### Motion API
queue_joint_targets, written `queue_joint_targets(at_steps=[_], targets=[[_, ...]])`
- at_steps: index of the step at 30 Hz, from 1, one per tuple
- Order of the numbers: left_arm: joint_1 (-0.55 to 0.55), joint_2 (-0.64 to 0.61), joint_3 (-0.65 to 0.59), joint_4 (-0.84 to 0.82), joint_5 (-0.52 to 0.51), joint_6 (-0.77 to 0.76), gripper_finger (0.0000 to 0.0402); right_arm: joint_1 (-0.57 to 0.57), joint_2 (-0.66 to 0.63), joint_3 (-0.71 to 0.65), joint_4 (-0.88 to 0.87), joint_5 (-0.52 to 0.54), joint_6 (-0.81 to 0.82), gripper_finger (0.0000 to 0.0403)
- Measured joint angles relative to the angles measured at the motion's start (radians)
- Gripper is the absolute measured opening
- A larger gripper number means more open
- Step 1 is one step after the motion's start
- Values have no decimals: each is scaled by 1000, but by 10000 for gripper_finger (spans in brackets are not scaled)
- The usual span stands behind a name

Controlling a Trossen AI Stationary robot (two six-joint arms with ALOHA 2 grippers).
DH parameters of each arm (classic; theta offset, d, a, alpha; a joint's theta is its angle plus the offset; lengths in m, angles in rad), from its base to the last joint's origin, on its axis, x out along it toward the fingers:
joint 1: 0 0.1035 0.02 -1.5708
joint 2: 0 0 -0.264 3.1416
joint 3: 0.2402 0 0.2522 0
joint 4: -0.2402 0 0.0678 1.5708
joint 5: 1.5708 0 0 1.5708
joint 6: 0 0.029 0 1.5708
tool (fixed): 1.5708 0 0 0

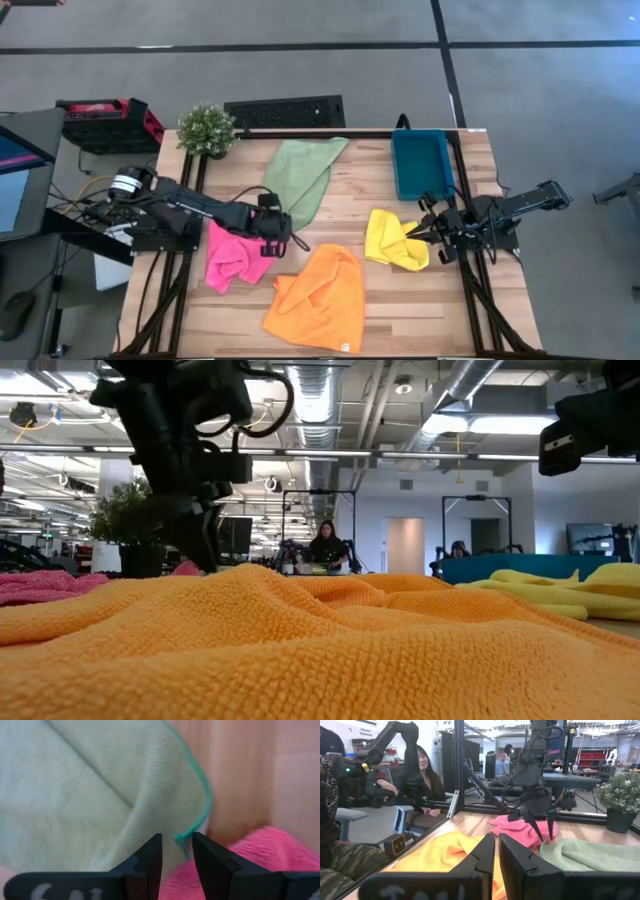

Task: Fold microfiber towels
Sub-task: Fold the green microfiber towel

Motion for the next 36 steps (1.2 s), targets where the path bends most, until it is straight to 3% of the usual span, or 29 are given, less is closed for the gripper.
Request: queue_joint_targets(at_steps=[4,9,17,24,28,36], targets=[[28,-3,0,2,40,9,100,0,0,0,0,0,0,49],[46,-2,0,-4,192,12,100,0,0,0,0,0,0,49],[46,-2,0,1,177,13,95,0,0,0,0,0,0,49],[46,-2,0,-9,181,53,10,0,0,0,0,0,0,49],[46,-1,7,-7,181,53,2,0,0,0,0,2,0,49],[45,0,188,-152,176,76,1,0,0,0,0,124,-1,49]])
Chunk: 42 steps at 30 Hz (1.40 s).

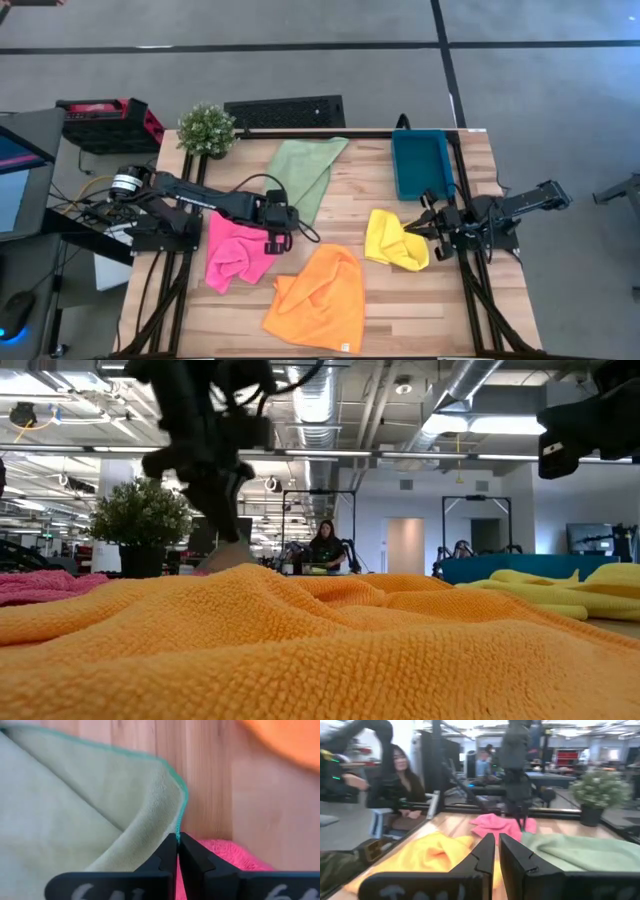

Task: Fold microfiber towels
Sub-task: Fold the green microfiber towel

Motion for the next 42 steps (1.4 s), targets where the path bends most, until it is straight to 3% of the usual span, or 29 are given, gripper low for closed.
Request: queue_joint_targets(at_steps=[9,17,23,31,42], targets=[[-35,0,210,-166,-28,4,0,0,5,2,-1,99,-9,49],[-79,-1,369,-223,-29,4,0,0,144,91,-6,143,-104,13],[-94,-1,453,-314,-55,-7,0,0,325,161,-4,173,-104,8],[-114,-1,461,-357,-53,-14,0,-2,663,313,73,173,-35,8],[-152,-1,461,-350,-55,-10,0,-99,1051,510,171,141,-51,87]])
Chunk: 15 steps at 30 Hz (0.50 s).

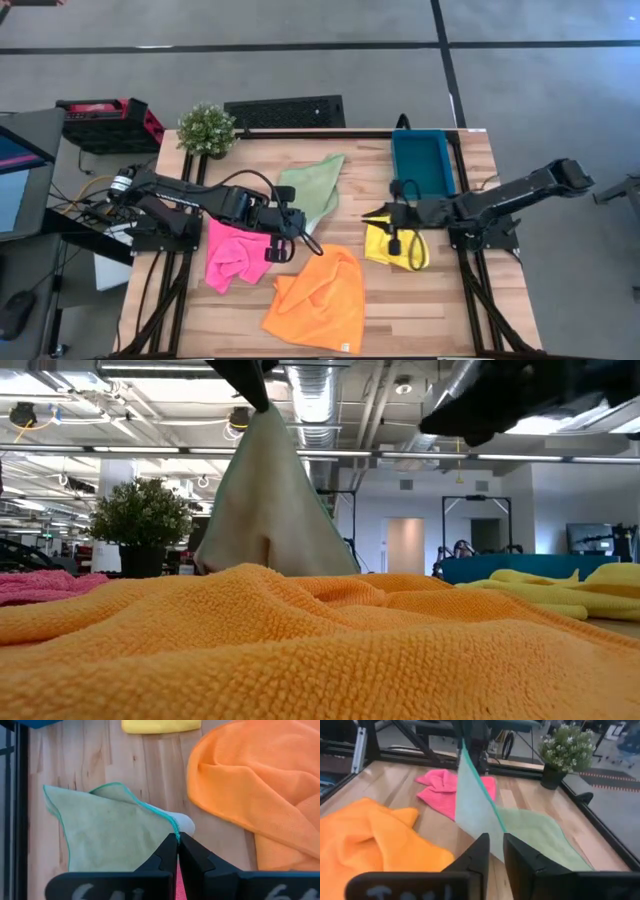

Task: Fold microfiber towels
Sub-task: Fold the green microfiber towel

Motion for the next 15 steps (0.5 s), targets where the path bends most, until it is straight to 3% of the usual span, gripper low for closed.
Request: queue_joint_targets(at_steps=[7,15], targets=[[-25,0,0,2,-20,13,0,-67,243,181,19,-217,-36,128],[-46,0,0,3,-26,33,0,-98,456,371,8,-246,-149,164]])
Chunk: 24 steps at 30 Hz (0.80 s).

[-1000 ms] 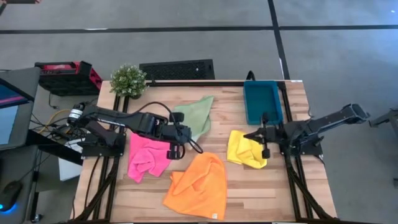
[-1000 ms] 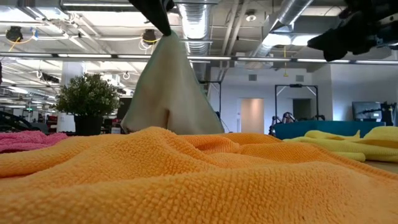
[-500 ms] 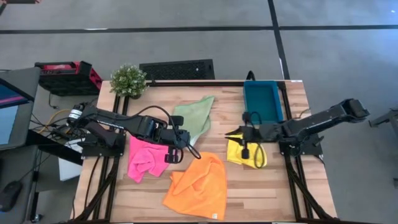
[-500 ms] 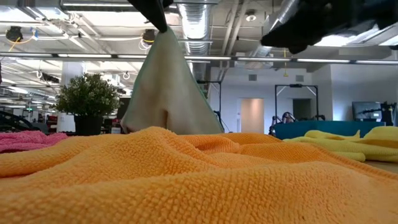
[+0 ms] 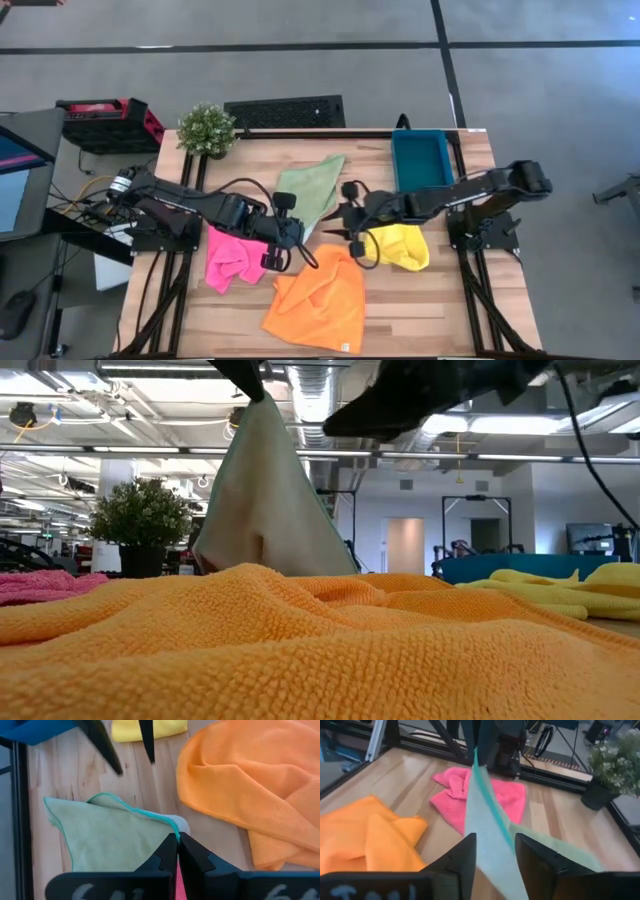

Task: Fold microfiber towels
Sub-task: Fold the green microfiber towel

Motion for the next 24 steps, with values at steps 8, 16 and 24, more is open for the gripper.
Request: queue_joint_targets(at_steps=[8,16,24], targets=[[-5,0,0,6,-2,33,0,-35,116,96,-30,-26,-58,162],[-5,-2,0,24,-35,57,0,-44,199,152,-57,-54,-104,146],[-12,-33,25,-21,-64,51,0,-58,260,155,-105,-59,-113,133]])
